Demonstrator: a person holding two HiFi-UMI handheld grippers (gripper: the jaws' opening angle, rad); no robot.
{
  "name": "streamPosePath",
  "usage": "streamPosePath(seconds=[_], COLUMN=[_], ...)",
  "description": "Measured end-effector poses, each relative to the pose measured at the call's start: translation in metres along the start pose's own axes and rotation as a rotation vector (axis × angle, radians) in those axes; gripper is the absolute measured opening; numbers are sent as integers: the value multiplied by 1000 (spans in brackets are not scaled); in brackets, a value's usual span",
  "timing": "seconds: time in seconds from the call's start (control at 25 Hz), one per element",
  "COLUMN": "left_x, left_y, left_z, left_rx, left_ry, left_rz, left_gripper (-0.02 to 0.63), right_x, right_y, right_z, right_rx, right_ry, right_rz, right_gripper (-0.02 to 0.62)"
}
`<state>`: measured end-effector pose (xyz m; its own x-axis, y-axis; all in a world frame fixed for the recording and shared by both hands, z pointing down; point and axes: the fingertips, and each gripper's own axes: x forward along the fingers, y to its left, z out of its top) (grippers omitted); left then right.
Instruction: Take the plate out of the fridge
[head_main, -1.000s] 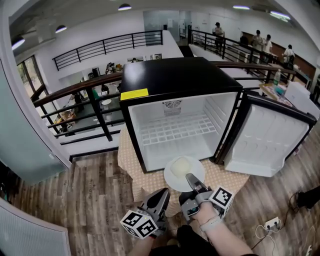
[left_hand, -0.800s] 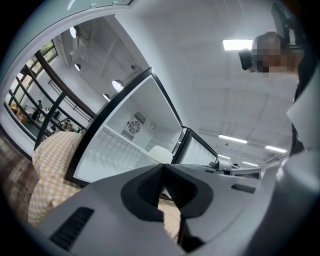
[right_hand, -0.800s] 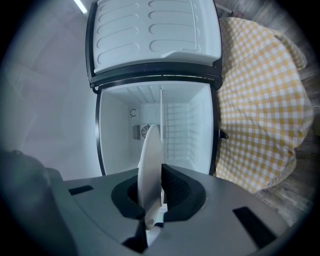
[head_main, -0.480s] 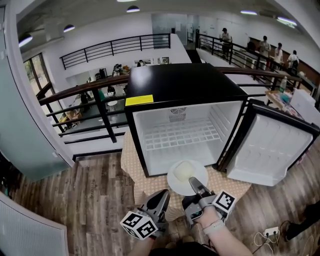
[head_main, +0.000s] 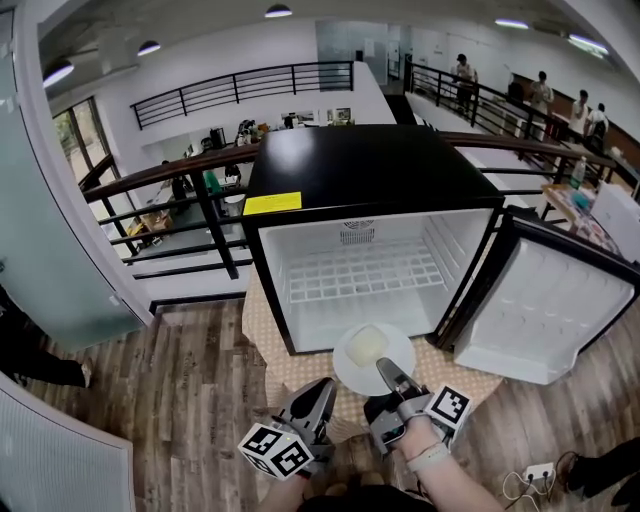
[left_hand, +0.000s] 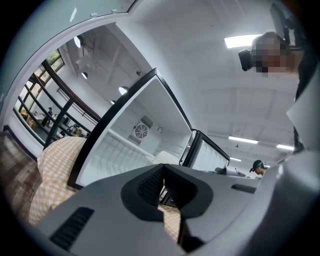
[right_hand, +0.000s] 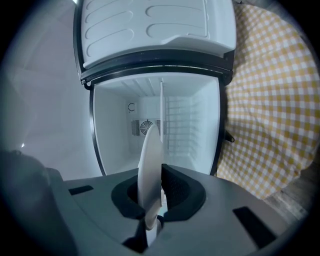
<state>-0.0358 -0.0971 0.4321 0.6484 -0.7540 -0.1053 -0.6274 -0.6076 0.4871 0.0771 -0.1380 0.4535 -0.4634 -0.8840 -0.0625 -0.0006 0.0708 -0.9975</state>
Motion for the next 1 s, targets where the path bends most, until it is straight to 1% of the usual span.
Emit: streamPosePath(seconds=[0.56, 1.0], left_x=[14, 18], left_y=[-9, -14], left_z=[-7, -11], left_rx=[5, -2], left_ry=[2, 10], left_rz=[3, -2], left_gripper=[8, 8], right_x=[-6, -13], right_y=[-4, -5], right_z=[12, 17], right_rx=[22, 8], right_ry=[30, 32], right_rz=[20, 14], right_gripper=[40, 40])
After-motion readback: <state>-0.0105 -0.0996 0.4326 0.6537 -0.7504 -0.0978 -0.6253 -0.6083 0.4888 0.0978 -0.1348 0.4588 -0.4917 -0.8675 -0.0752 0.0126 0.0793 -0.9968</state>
